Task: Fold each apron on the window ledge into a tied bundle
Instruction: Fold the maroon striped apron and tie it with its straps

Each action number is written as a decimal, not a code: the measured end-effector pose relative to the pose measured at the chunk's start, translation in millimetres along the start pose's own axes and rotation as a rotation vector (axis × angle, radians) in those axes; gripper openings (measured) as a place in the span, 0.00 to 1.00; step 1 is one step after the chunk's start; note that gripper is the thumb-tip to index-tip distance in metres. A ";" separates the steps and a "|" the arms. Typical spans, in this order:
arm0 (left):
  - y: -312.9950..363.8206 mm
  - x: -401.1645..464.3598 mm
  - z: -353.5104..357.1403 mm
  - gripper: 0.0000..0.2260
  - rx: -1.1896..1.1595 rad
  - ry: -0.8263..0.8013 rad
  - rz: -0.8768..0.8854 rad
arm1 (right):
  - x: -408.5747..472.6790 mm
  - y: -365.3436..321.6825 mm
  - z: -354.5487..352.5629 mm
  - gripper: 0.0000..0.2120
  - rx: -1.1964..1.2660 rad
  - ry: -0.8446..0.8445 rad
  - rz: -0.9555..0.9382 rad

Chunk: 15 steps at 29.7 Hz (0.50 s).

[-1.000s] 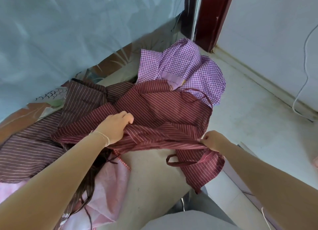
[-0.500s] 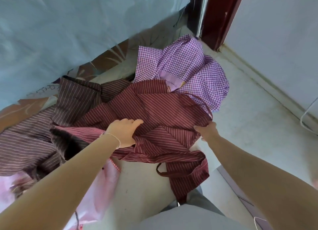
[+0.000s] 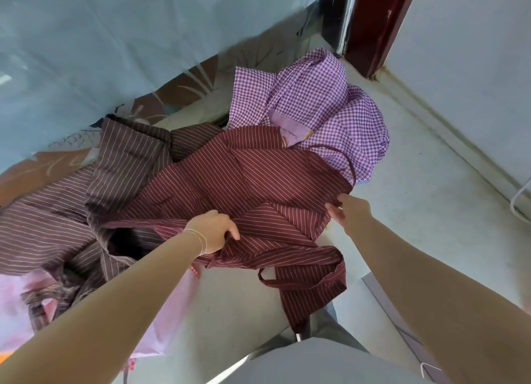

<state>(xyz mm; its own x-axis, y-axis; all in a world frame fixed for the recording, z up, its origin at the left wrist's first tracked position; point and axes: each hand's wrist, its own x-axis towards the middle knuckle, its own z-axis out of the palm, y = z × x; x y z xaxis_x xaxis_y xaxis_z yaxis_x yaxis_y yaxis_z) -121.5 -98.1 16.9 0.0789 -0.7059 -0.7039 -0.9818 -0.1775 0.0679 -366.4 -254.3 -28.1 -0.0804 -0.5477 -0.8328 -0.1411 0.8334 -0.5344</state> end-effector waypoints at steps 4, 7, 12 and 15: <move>8.5 -15.0 -12.6 0.09 0.191 0.022 0.069 | -31.3 -4.9 11.1 0.09 -0.108 -0.171 -0.125; 22.9 -28.9 -23.3 0.11 -0.072 -0.004 0.063 | -65.5 -3.4 28.0 0.11 -0.347 -0.342 -0.391; 53.5 -66.1 -36.8 0.07 -0.519 0.290 0.219 | -124.4 6.3 38.7 0.07 -0.578 -0.569 -0.710; 53.9 -83.8 -38.8 0.03 -0.713 0.579 0.210 | -145.0 8.3 30.7 0.09 -0.625 -0.520 -0.768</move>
<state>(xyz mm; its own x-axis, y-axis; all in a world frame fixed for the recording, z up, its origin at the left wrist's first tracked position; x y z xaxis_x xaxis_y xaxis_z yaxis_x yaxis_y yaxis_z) -174.2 -75.2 107.0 0.1739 -0.9681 -0.1802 -0.6630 -0.2504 0.7055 -325.6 -165.7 83.8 0.6433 -0.6809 -0.3499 -0.4587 0.0231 -0.8883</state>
